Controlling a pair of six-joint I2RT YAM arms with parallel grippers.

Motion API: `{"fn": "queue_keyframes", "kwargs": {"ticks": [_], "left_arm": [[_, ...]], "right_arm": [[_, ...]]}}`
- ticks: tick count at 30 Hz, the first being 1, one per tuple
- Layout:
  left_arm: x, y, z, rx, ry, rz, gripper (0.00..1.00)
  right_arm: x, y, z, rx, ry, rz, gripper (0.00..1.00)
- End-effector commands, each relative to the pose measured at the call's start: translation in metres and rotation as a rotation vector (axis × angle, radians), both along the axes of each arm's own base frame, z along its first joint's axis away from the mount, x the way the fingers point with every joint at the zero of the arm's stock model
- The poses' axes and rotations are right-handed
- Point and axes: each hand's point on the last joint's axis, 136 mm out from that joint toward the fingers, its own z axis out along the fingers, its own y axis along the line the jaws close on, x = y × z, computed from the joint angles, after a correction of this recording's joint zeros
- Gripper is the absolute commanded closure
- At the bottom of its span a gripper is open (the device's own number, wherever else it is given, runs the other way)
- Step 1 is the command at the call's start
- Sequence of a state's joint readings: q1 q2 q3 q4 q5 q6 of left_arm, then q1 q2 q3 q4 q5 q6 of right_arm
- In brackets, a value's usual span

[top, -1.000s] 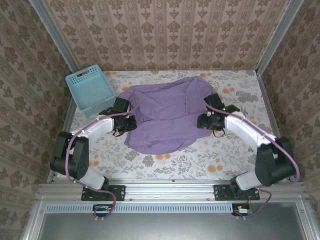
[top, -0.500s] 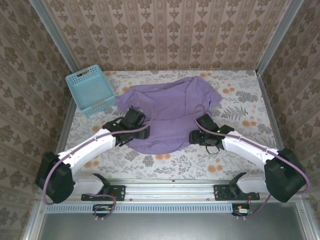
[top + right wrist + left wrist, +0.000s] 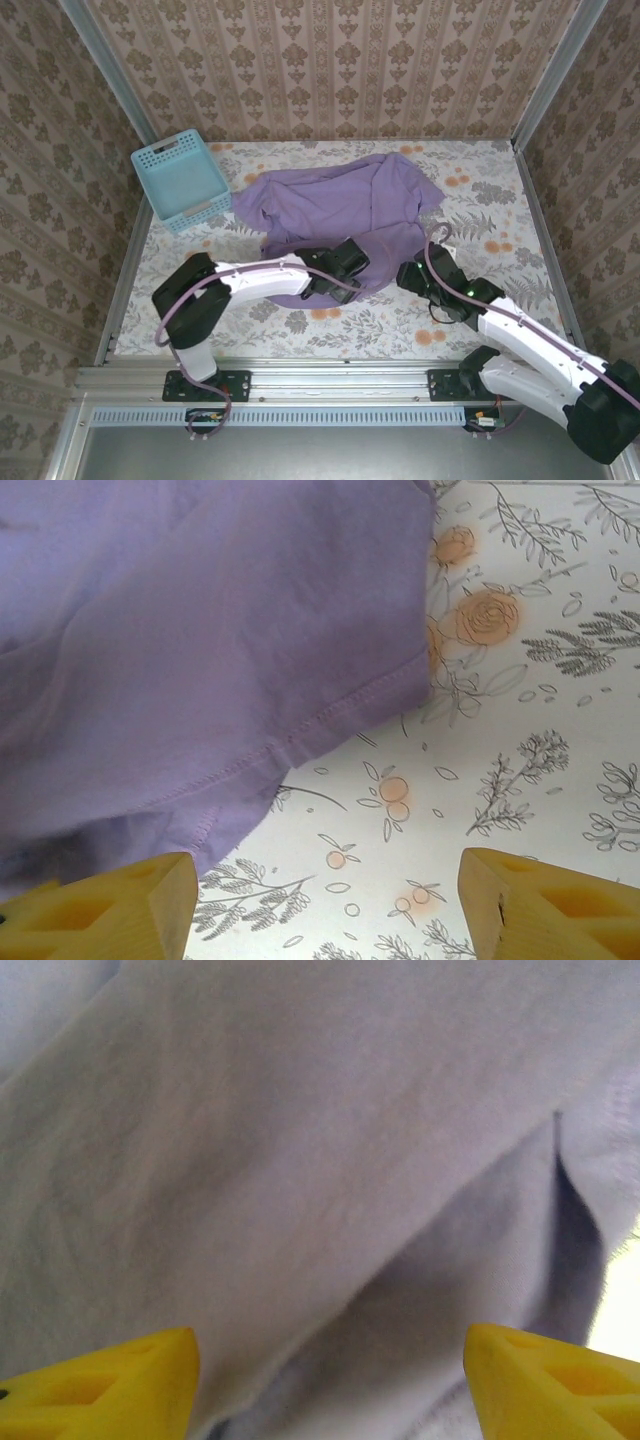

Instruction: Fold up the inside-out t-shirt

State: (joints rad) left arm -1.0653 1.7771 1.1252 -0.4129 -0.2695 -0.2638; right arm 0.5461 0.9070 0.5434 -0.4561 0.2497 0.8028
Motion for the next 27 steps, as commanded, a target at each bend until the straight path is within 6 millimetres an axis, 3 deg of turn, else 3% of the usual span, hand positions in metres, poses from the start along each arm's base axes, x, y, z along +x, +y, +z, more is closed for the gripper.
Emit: {"fn": "queue_keyframes", "kwargs": {"ticks": [1, 15, 19, 22, 27], "left_arm": [[0.020, 0.005, 0.010, 0.066, -0.095, 0.034, 0.32], [0.014, -0.006, -0.007, 0.000, -0.004, 0.015, 0.79], [0.015, -0.005, -0.002, -0.023, 0.001, 0.024, 0.93], [0.016, -0.008, 0.015, -0.072, -0.014, 0.031, 1.00], [0.015, -0.012, 0.074, -0.249, -0.058, 0.061, 1.00]], "right_arm": [[-0.010, -0.009, -0.008, 0.000, 0.023, -0.037, 0.29], [-0.015, -0.004, -0.020, 0.039, 0.042, -0.020, 0.28], [-0.015, 0.003, -0.019, 0.076, 0.028, 0.001, 0.28], [-0.012, 0.019, -0.018, 0.149, -0.003, 0.061, 0.28], [-0.009, 0.066, -0.003, 0.301, -0.120, 0.231, 0.28]]}}
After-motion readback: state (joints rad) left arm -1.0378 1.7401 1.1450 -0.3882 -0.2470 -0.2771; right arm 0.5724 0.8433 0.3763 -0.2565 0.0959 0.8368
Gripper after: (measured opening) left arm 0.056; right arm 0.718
